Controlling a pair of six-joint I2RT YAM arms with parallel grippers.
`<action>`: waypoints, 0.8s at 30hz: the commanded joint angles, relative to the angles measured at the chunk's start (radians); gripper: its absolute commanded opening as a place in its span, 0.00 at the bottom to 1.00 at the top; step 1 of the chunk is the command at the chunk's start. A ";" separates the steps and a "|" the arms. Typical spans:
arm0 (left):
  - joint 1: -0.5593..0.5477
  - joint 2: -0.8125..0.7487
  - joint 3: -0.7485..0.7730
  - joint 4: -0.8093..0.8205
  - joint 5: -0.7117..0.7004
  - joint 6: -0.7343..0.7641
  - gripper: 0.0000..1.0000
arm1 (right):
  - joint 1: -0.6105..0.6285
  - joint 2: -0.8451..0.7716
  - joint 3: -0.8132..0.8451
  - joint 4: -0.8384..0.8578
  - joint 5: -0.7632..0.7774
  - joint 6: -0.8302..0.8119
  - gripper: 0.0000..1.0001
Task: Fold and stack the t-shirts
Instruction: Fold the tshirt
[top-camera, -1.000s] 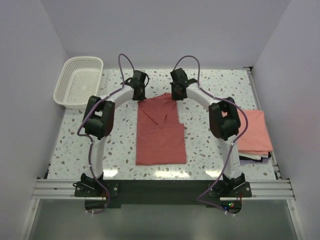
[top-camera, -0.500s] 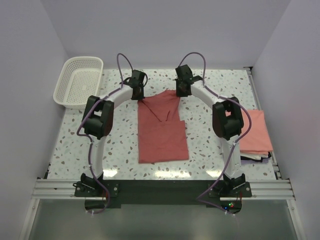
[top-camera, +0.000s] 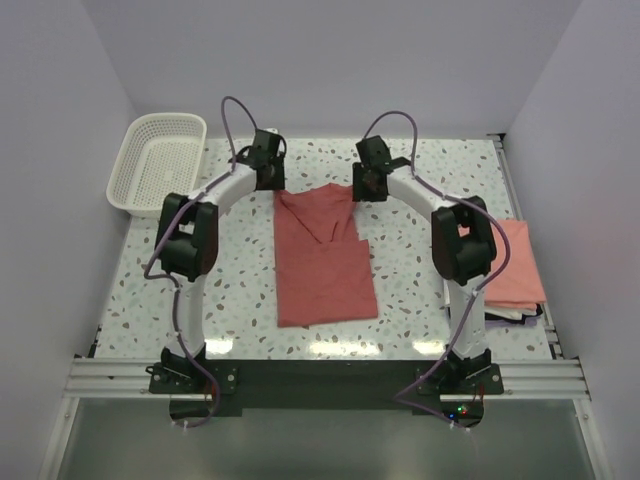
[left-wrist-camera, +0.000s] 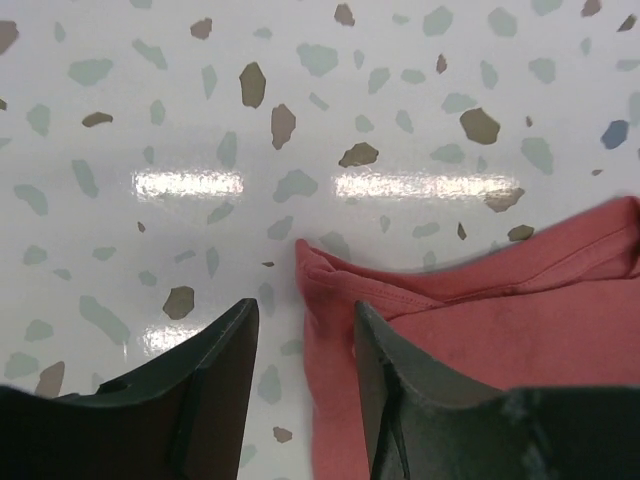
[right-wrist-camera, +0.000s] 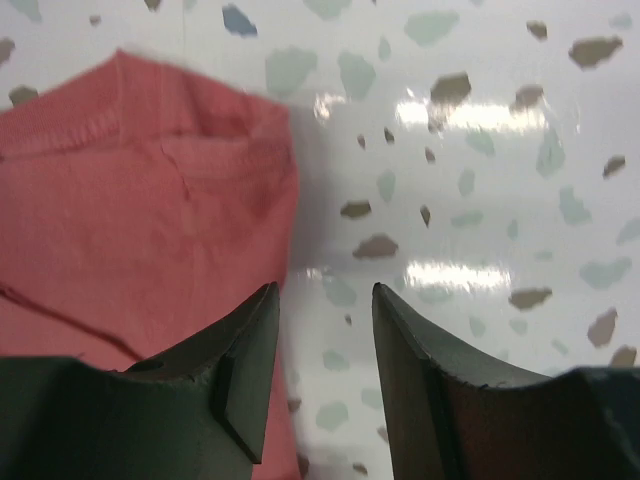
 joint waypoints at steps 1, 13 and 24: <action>0.009 -0.127 0.058 0.032 0.003 0.010 0.48 | -0.004 -0.190 -0.128 0.091 -0.039 0.050 0.45; 0.003 -0.184 -0.063 0.122 0.197 -0.076 0.35 | -0.004 -0.223 -0.351 0.244 -0.203 0.079 0.43; -0.035 -0.066 -0.103 0.197 0.312 -0.116 0.30 | 0.016 -0.152 -0.374 0.264 -0.246 0.088 0.43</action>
